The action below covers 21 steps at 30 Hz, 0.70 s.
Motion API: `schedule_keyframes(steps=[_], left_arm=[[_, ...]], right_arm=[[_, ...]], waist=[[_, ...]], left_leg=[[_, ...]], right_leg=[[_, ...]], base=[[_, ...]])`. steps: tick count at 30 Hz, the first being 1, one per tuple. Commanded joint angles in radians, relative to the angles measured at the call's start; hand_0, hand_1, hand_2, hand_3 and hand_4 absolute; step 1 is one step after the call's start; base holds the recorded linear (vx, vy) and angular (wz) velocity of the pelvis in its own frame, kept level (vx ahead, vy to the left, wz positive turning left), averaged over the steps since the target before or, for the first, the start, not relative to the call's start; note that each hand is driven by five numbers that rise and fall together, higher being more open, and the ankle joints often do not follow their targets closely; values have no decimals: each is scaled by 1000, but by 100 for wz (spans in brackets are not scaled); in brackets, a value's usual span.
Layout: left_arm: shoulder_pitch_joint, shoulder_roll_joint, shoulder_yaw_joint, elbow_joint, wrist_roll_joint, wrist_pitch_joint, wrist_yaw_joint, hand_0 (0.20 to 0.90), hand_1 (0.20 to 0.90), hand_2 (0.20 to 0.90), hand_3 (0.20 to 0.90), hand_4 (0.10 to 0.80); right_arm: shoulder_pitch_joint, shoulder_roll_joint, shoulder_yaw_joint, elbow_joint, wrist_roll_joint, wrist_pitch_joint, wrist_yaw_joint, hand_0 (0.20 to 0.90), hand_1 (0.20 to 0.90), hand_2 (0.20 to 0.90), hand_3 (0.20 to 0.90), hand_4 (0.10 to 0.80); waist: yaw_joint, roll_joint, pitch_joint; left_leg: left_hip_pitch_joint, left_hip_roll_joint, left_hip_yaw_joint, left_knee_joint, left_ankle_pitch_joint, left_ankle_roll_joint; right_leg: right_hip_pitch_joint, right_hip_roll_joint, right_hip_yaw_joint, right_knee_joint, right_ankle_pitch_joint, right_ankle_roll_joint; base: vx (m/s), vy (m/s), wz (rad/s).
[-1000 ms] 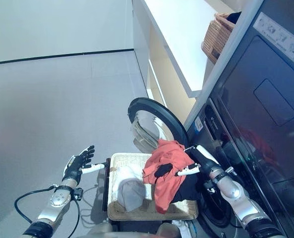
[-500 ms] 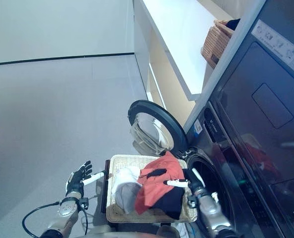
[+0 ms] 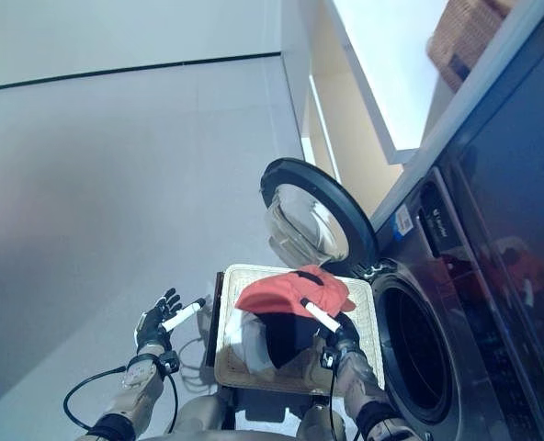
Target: Pick up the clothes and place them into the washing machine
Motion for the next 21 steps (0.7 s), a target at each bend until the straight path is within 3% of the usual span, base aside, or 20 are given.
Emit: schedule_keyframes(steps=[1,12,21], left_arm=[[-113,22,-16,-138,-29,-103,17,900,900,900,900,800],[-141,-1,-22,-235,-91,-133,49,900,900,900,900,800],[-163,-14,-21,-242,-108,-146,84,900,900,900,900,800]], right_arm=[[-144,49,-67,-72,149,-124,-2,200,200,200,200,300],[-191,105,-209,-153,396,-241,-10,200,200,200,200,300],[-175,114,-271,-168,471,-310,-36,200,200,200,200,300]], waist=[[22,-28,51],[0,18,121],[-37,38,106]], left_leg=[[-65,-1,-33,155,-92,-57],[-256,-10,-30,274,-118,-46],[-426,0,-20,428,-176,-44]], right_leg=[[-93,-80,75,120,19,23],[-309,-115,109,265,-7,13],[-502,-119,162,426,-55,1]], base=[[-69,17,9],[-98,36,6],[-65,22,4]])
